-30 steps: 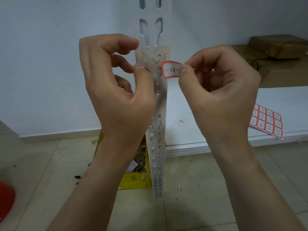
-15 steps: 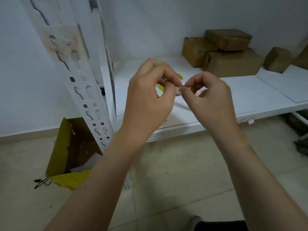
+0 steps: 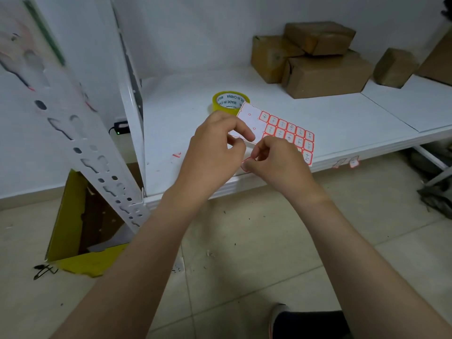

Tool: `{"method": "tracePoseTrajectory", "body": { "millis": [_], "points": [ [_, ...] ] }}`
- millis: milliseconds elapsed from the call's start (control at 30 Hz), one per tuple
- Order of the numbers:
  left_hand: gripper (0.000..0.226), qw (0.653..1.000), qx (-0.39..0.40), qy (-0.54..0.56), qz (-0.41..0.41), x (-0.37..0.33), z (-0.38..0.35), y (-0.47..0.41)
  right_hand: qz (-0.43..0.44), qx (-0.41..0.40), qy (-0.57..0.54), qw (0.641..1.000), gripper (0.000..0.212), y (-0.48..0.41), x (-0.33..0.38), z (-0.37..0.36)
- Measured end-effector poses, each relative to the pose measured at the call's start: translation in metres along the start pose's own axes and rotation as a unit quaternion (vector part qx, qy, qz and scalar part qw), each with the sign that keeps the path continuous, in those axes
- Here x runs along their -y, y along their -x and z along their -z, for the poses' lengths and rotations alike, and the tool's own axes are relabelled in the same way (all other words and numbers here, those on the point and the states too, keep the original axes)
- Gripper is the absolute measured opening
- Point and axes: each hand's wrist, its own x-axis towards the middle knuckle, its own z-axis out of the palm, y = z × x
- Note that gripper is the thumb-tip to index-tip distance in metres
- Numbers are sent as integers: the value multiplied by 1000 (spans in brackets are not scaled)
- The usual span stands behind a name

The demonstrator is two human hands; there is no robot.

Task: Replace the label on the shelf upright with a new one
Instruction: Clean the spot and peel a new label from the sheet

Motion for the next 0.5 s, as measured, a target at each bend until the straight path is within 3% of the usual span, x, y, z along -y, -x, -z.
{"method": "tracePoseTrajectory", "body": {
  "millis": [500],
  "points": [
    [29,1000,-19,8,18,2,14,-5,6,23,48,999,23,-3,7,-19]
  ]
}}
